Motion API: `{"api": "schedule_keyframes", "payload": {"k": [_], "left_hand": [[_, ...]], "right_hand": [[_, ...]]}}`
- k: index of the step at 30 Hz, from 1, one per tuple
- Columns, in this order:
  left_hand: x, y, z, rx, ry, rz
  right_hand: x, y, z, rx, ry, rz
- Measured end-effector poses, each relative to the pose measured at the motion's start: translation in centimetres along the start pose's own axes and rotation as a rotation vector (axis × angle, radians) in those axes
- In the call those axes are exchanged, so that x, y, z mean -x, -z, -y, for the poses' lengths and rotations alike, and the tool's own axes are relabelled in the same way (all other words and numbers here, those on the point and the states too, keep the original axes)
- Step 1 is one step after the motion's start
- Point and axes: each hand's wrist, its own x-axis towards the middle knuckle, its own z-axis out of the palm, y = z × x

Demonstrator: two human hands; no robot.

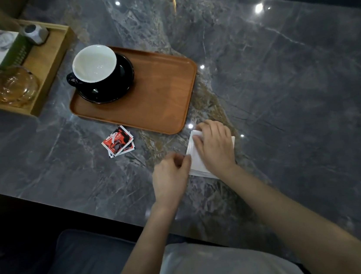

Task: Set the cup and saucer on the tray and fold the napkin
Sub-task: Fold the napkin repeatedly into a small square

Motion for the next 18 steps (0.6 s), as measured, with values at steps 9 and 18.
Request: {"api": "schedule_keyframes", "payload": {"k": [9, 18], "left_hand": [[-0.8, -0.9, 0.0, -0.131, -0.061, 0.002], [-0.8, -1.4, 0.3, -0.115, -0.044, -0.037]], "right_hand": [[2.2, 2.0, -1.4, -0.163, -0.160, -0.069], [5.6, -0.6, -1.2, 0.060, -0.281, 0.138]]}}
